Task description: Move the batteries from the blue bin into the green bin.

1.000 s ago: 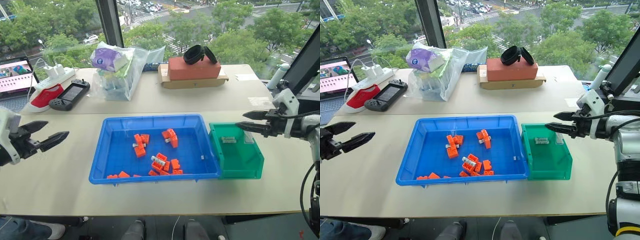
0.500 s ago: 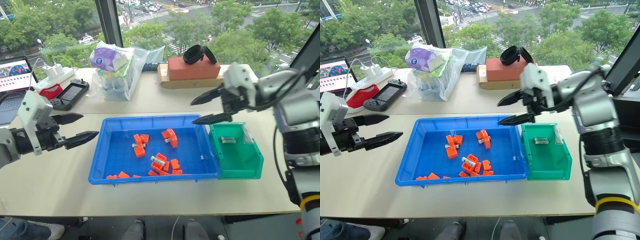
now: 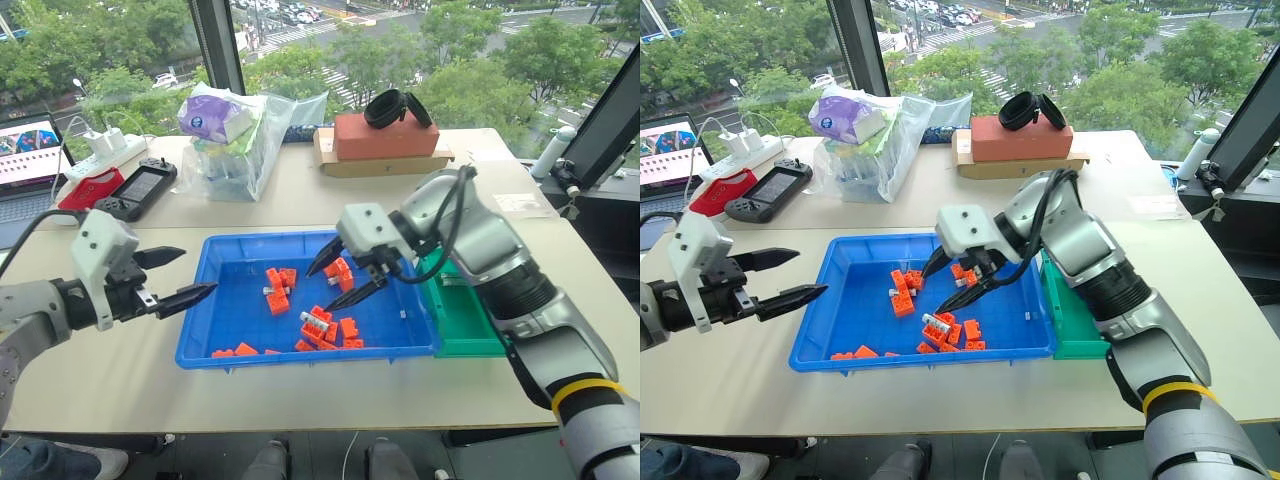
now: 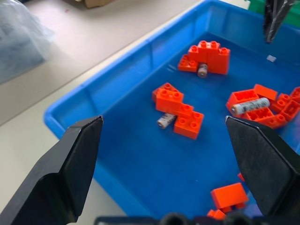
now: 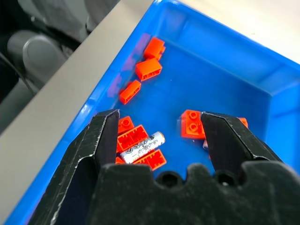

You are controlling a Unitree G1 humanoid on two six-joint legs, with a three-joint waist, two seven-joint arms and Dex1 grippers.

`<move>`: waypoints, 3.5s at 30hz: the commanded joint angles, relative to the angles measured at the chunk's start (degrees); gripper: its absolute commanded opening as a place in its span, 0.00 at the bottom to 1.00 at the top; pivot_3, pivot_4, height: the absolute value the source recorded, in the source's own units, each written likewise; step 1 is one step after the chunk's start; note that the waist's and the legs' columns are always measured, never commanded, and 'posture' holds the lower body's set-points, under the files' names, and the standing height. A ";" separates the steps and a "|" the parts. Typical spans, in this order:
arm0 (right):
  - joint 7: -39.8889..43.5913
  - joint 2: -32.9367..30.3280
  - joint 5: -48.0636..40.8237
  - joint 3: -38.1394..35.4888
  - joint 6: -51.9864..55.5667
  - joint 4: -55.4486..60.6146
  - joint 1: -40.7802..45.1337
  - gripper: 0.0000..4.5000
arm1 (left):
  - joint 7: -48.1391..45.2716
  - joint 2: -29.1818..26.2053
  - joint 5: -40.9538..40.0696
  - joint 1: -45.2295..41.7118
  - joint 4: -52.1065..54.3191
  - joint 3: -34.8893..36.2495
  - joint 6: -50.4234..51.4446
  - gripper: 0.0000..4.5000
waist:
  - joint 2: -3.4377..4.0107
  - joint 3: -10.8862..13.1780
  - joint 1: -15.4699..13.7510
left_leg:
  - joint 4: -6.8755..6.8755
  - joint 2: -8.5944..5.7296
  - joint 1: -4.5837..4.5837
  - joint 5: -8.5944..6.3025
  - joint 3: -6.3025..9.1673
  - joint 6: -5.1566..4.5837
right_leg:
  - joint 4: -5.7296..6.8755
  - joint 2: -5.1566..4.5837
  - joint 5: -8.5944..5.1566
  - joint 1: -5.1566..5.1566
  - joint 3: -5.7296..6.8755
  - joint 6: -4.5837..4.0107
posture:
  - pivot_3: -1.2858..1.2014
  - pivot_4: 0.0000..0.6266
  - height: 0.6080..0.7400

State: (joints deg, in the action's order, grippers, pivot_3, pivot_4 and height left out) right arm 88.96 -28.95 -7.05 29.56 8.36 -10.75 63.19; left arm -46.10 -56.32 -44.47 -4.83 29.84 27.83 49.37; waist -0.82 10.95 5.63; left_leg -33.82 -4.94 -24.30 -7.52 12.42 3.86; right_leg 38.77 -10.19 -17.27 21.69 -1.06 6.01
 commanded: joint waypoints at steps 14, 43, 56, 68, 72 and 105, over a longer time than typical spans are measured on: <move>3.54 4.95 -2.04 16.50 -31.39 -25.41 10.36 0.73 | 2.89 0.18 -3.70 4.65 7.69 3.88 2.28 1.00 | 0.00 0.00 0.35 | 0.05 0.03 0.00 0.04 0.00 0.06 | 0.12 0.01 0.03 0.16 -0.03 -0.05 | 0.52 0.24 1.00; 3.54 14.84 -2.47 23.45 -37.94 -45.98 16.79 0.99 | 10.76 1.04 -9.10 7.45 11.40 7.84 4.30 1.00 | 0.01 0.00 0.75 | 0.20 0.07 0.02 0.09 0.00 0.15 | 0.28 0.04 0.05 0.41 -0.10 -0.10 | 0.52 0.24 1.00; 3.54 14.07 -6.79 26.41 -37.37 -47.04 19.71 0.57 | 10.60 -0.27 -7.33 3.56 7.96 4.03 2.42 1.00 | 0.02 0.01 0.92 | 0.22 0.07 0.01 0.10 0.00 0.16 | 0.30 0.05 0.06 0.45 -0.12 -0.11 | 0.52 0.24 1.00; 3.54 -3.07 -28.19 21.51 -19.05 -34.79 25.03 0.57 | 7.20 0.41 -4.58 -1.66 4.77 -2.86 -1.43 1.00 | 0.01 0.01 0.53 | 0.32 0.08 -0.01 0.12 -0.01 0.19 | 0.29 0.05 0.06 0.49 -0.13 -0.10 | 0.52 0.24 1.00; 3.32 -11.02 -23.88 10.54 -14.52 -38.24 23.52 0.57 | 5.61 1.41 -7.01 -5.32 3.58 -4.82 -1.85 1.00 | -0.01 0.02 -0.26 | 0.32 0.07 -0.04 0.12 -0.01 0.19 | 0.25 0.05 0.06 0.47 -0.13 -0.10 | 0.52 0.24 1.00; 2.82 -24.93 -3.94 -13.81 -0.73 -13.85 2.81 1.00 | 0.65 0.39 -0.95 -12.08 -0.95 -9.62 -1.69 1.00 | -0.03 0.05 0.05 | -0.09 0.08 -0.36 0.02 -0.22 0.03 | 0.21 0.02 -0.07 0.53 -0.17 0.11 | 0.52 0.24 1.00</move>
State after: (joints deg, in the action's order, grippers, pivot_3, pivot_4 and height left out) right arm 89.17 -54.84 -8.57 17.84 7.47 -27.32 64.56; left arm -46.06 -54.90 -44.80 -17.31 27.05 15.21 47.28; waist -0.85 10.99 5.68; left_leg -33.92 -4.86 -24.67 -7.50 12.21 3.89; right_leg 38.97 -10.17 -17.33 22.21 -1.22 6.12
